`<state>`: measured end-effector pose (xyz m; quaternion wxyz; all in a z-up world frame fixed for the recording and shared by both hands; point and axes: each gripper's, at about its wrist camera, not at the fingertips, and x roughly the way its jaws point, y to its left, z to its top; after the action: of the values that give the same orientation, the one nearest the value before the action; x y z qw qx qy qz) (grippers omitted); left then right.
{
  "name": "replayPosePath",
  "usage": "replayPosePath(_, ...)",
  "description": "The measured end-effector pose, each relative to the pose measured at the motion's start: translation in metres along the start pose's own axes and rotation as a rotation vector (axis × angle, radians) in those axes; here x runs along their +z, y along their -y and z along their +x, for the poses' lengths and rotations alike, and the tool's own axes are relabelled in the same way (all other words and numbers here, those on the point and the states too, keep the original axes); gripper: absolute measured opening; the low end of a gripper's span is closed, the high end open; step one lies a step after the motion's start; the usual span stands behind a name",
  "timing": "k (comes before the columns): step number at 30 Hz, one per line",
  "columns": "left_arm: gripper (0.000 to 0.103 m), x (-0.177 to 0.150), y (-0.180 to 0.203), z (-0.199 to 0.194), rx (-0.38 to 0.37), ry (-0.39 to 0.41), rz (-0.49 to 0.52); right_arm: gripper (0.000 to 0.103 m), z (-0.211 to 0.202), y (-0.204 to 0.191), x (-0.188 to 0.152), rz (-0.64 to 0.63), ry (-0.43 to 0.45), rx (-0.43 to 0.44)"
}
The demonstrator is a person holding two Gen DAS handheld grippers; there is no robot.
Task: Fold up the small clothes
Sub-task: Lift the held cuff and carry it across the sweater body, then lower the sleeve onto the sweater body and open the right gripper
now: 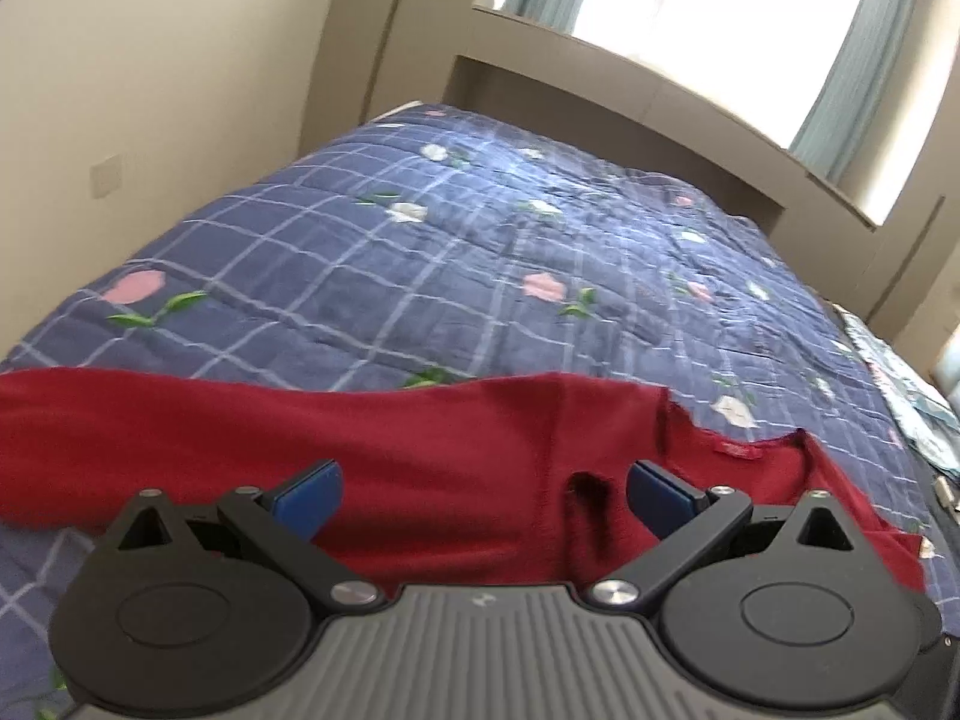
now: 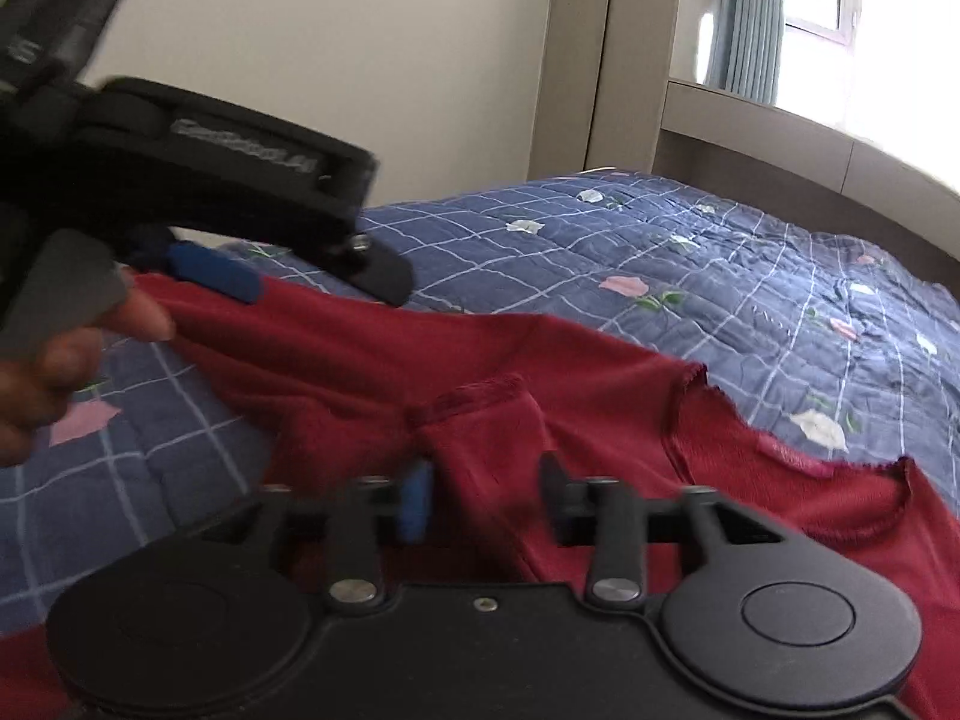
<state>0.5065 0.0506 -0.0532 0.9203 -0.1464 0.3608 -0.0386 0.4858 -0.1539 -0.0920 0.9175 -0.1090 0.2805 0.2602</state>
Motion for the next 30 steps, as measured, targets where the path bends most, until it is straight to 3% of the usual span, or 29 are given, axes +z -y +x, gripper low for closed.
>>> replayPosePath(3,0.103,-0.003,0.012,0.007,-0.059,-0.017,0.024,0.079,-0.030,0.015,-0.014,0.046,0.019,0.019)
replayPosePath(7,0.103,-0.009,0.028,0.020,-0.079,-0.044,0.065,0.092,-0.086,0.054,-0.038,0.134,0.069,-0.038)
replayPosePath(13,0.085,-0.021,0.053,0.031,-0.019,-0.031,0.160,0.097,-0.152,0.145,-0.075,0.339,0.082,-0.368)
replayPosePath(16,0.089,-0.027,0.066,0.032,0.006,-0.001,0.209,0.089,-0.162,0.202,-0.094,0.555,0.074,-0.395)
replayPosePath(18,0.090,-0.031,0.074,0.036,0.035,0.003,0.242,0.068,-0.159,0.236,-0.106,0.698,0.072,-0.372)
replayPosePath(21,0.089,-0.036,0.083,0.044,0.086,-0.022,0.279,0.059,-0.140,0.269,-0.116,0.808,0.029,-0.292)
replayPosePath(22,0.088,-0.039,0.084,0.047,0.102,-0.032,0.284,0.055,-0.134,0.273,-0.117,0.819,0.019,-0.260)
replayPosePath(23,0.087,-0.041,0.085,0.049,0.115,-0.043,0.289,0.043,-0.127,0.276,-0.117,0.818,0.008,-0.225)
replayPosePath(24,0.085,-0.043,0.084,0.054,0.138,-0.062,0.295,0.027,-0.124,0.277,-0.114,0.803,0.000,-0.227)
replayPosePath(26,0.085,-0.048,0.082,0.059,0.164,-0.082,0.288,0.010,-0.125,0.274,-0.102,0.730,0.000,-0.264)
replayPosePath(30,0.085,-0.052,0.081,0.060,0.169,-0.065,0.295,0.008,-0.136,0.270,-0.078,0.612,0.016,-0.330)
